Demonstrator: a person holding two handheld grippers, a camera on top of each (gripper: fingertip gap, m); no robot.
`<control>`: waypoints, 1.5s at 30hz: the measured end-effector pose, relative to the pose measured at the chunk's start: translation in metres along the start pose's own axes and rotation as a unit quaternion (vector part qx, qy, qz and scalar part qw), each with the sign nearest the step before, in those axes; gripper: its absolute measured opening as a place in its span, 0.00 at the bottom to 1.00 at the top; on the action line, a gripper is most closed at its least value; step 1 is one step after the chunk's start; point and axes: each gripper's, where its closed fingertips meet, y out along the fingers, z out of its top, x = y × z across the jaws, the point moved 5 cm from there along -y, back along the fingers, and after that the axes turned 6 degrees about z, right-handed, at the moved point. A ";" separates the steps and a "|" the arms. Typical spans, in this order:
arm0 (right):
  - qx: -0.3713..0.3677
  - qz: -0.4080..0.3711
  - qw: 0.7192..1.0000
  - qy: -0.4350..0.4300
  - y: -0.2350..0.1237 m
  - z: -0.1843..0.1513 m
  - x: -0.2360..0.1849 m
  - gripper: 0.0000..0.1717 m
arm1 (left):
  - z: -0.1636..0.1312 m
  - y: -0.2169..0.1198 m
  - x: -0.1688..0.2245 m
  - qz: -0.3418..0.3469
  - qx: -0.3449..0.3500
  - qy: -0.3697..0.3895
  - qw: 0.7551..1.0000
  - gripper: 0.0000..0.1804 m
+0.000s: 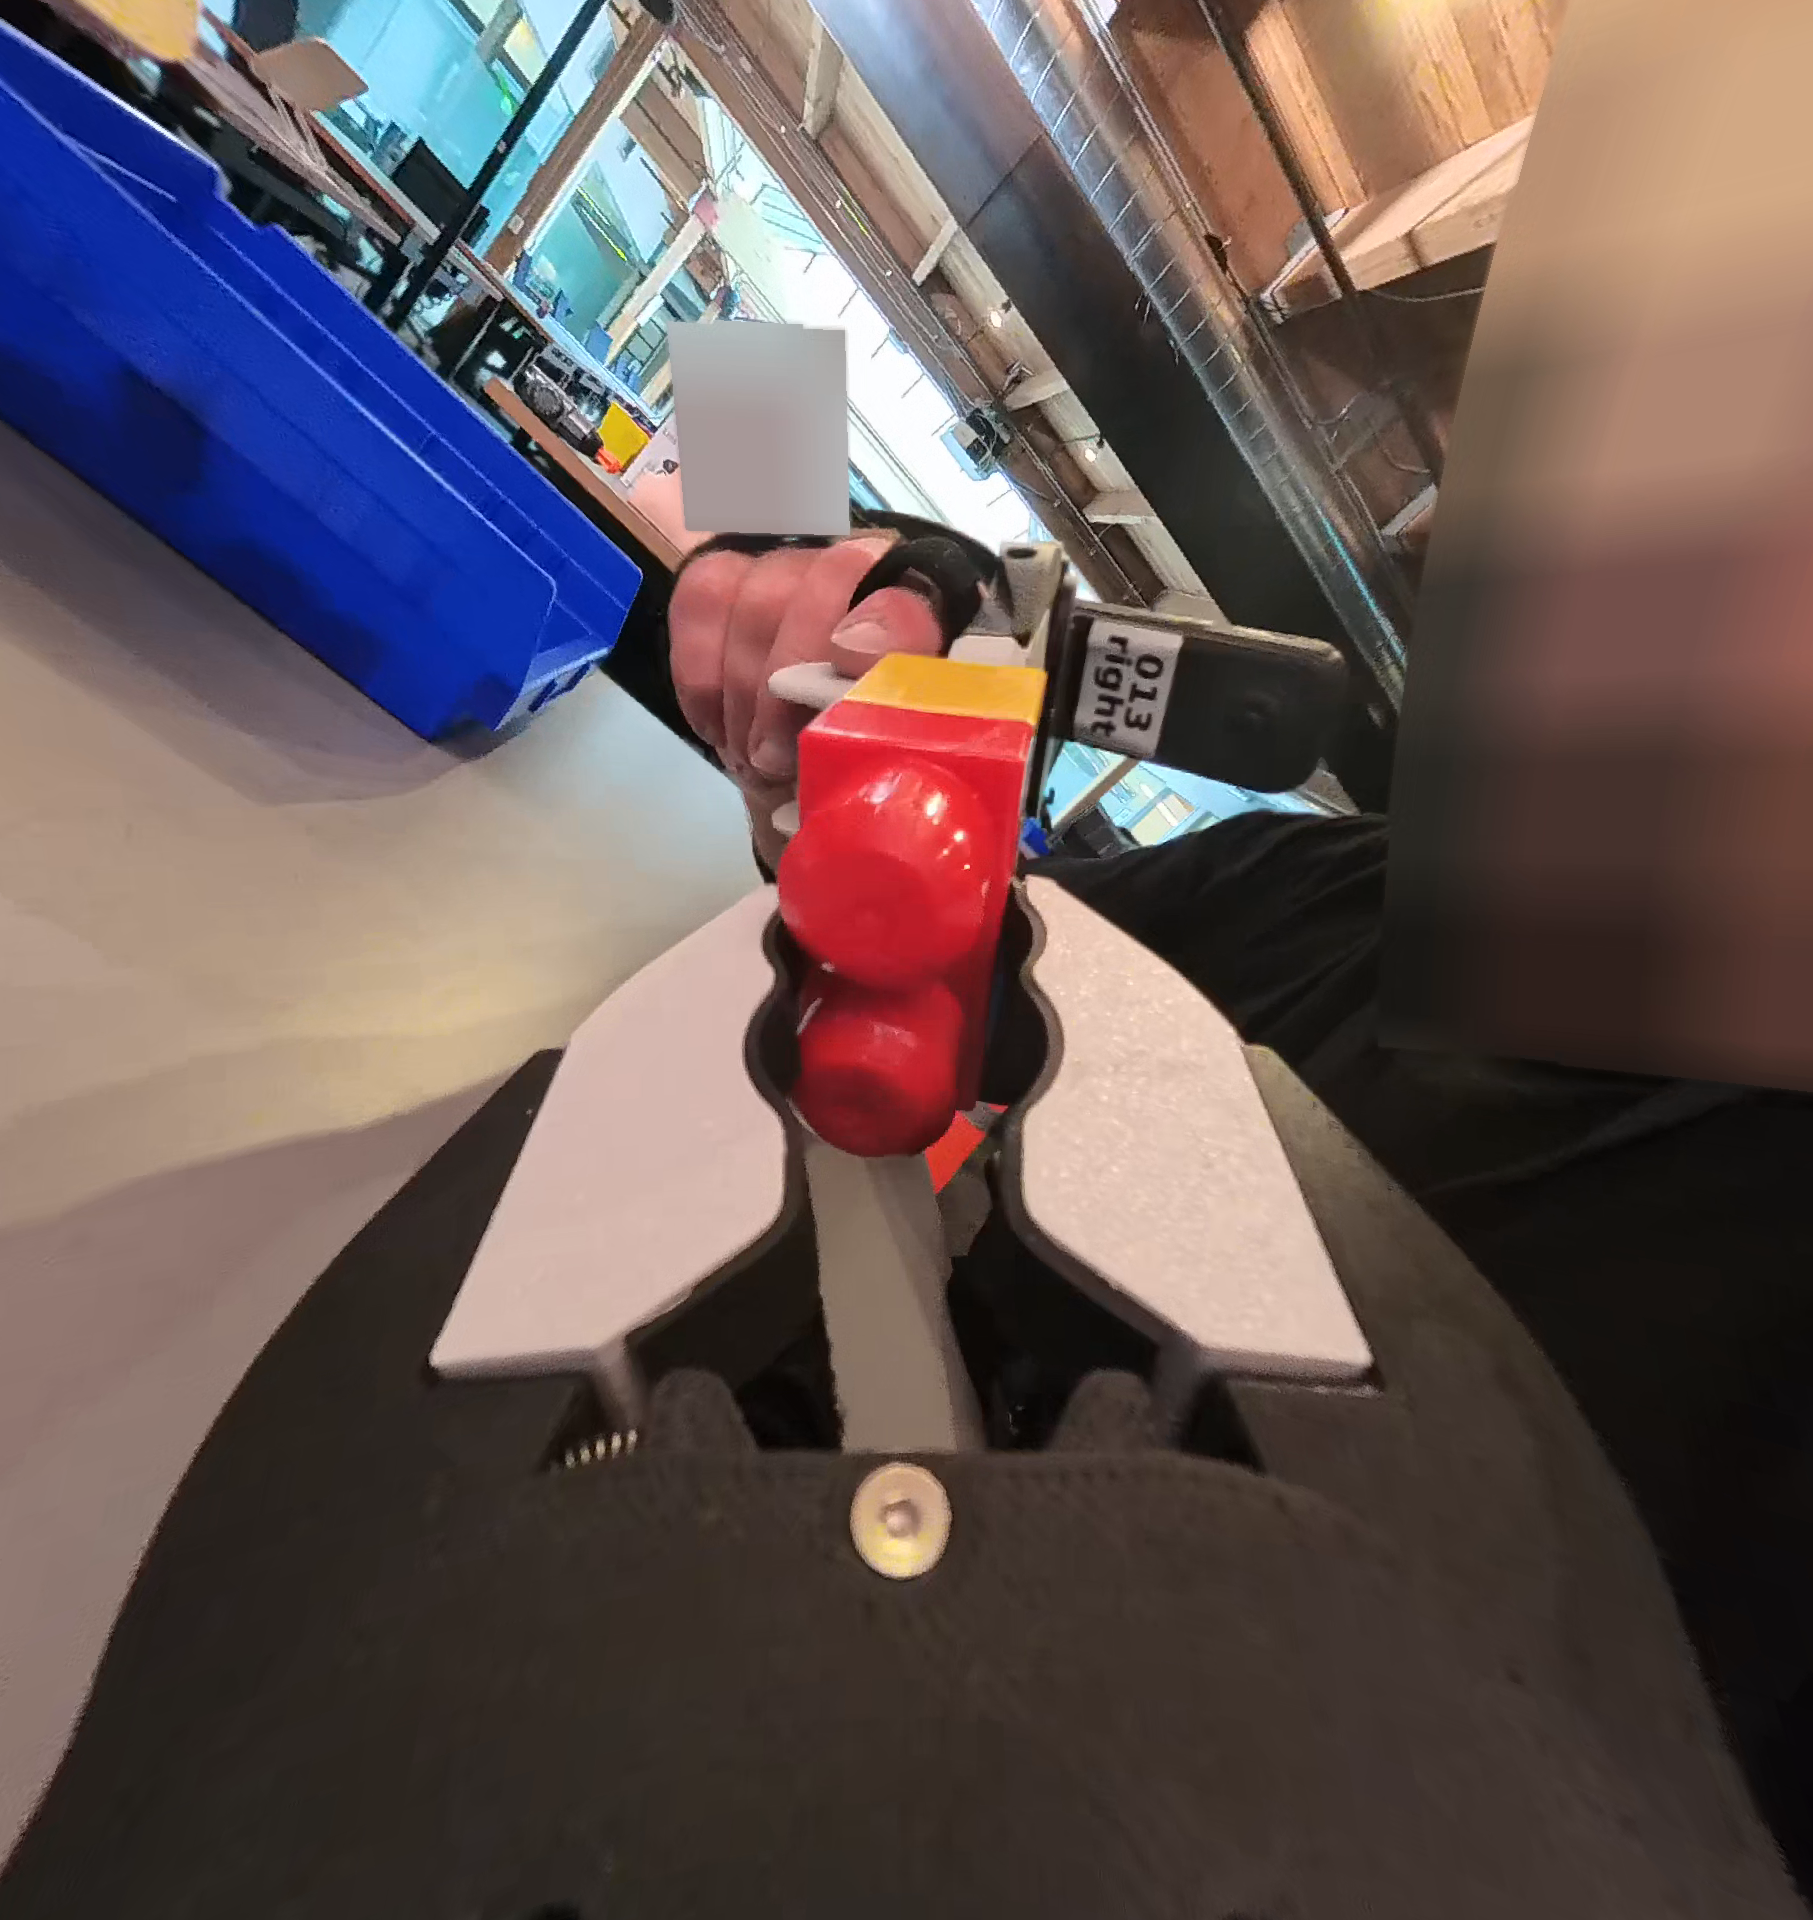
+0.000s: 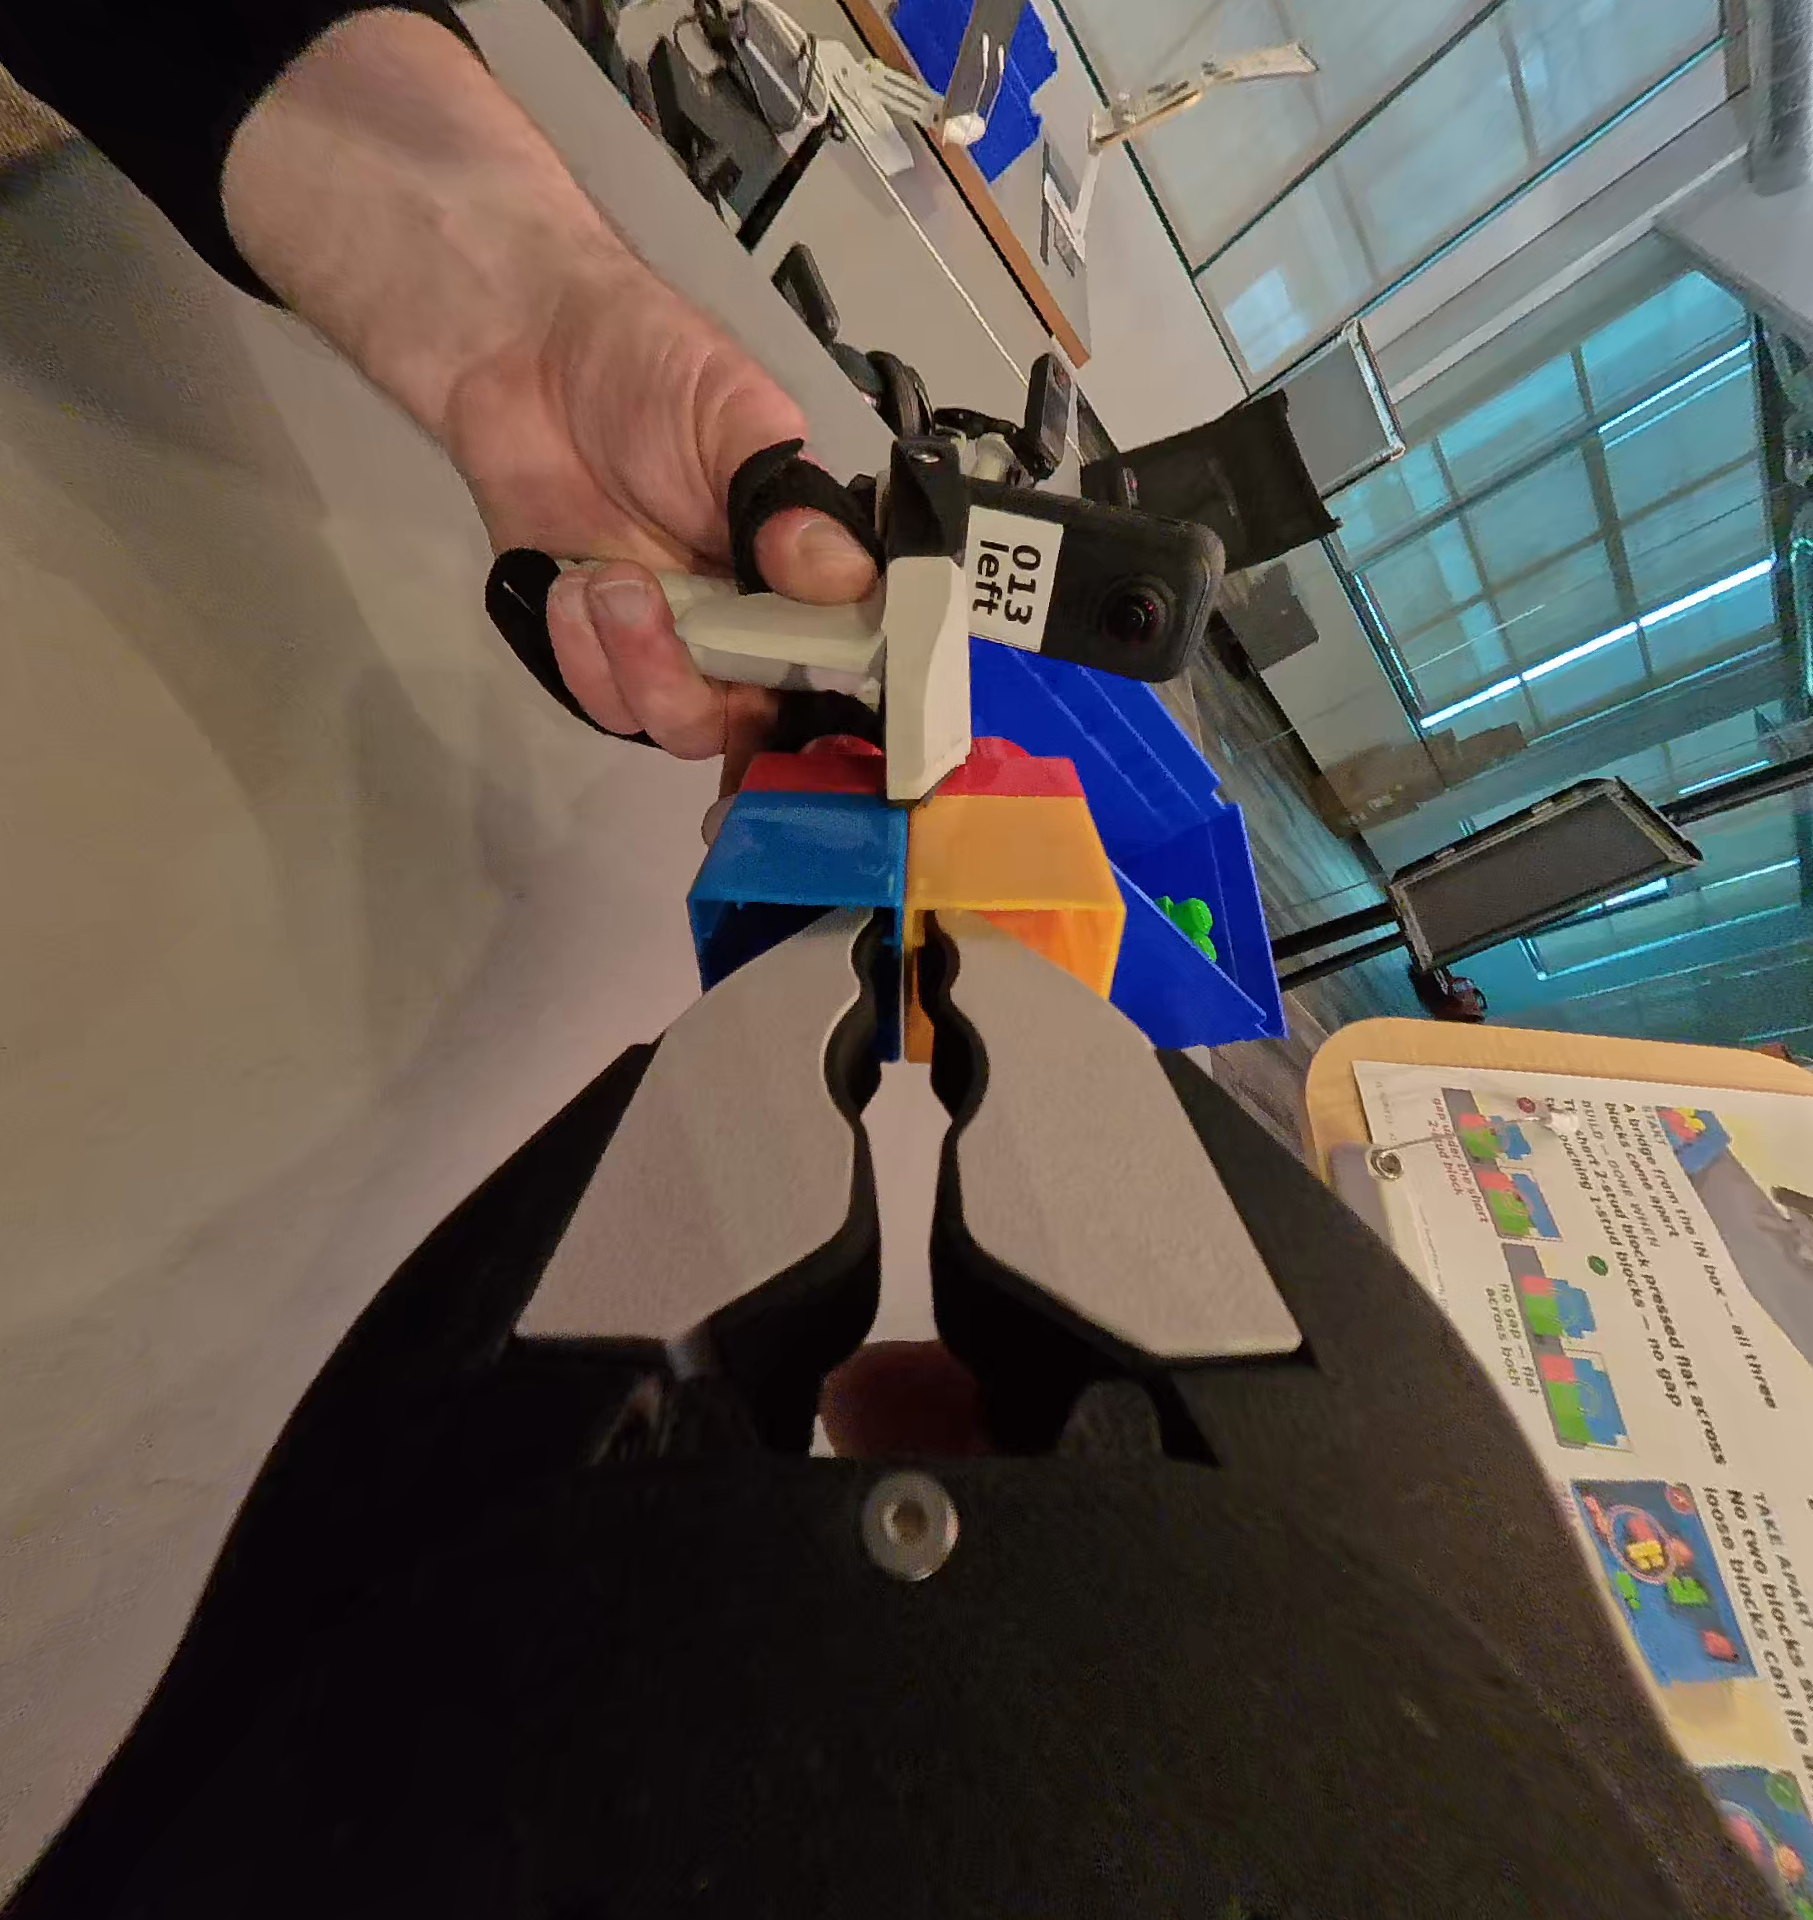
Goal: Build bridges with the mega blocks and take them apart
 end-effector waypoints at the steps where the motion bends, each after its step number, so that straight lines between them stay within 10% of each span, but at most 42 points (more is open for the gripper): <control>1: 0.005 -0.002 1.000 -0.002 -0.002 0.001 -0.001 0.03 | -0.001 0.001 0.003 0.003 0.002 0.007 1.000 0.20; 9: 0.039 -0.042 0.998 0.023 -0.036 0.003 0.007 0.02 | 0.015 -0.038 0.000 0.043 0.067 0.017 0.997 0.20; 16: -0.084 -0.124 0.978 0.147 -0.134 -0.089 0.034 0.03 | 0.001 -0.056 -0.003 0.090 0.030 0.071 0.993 0.20; 24: -0.271 -0.261 0.866 0.329 -0.225 -0.226 0.052 0.04 | -0.006 -0.043 -0.012 0.070 0.022 0.046 0.996 0.20; 27: -0.368 -0.251 0.783 0.434 -0.241 -0.271 0.044 0.37 | -0.006 -0.037 -0.013 0.068 0.017 0.046 0.996 0.20; 33: -0.311 -0.290 0.830 0.361 -0.228 -0.217 0.057 0.26 | -0.008 -0.021 -0.021 0.075 0.009 0.053 0.996 0.20; 39: -0.079 -0.127 0.912 0.381 -0.141 -0.100 0.049 0.23 | -0.008 0.003 -0.022 0.112 -0.031 0.105 0.988 0.20; 45: 0.072 0.060 0.884 0.459 -0.050 -0.039 0.027 0.30 | -0.008 0.026 -0.013 0.168 -0.072 0.187 0.965 0.20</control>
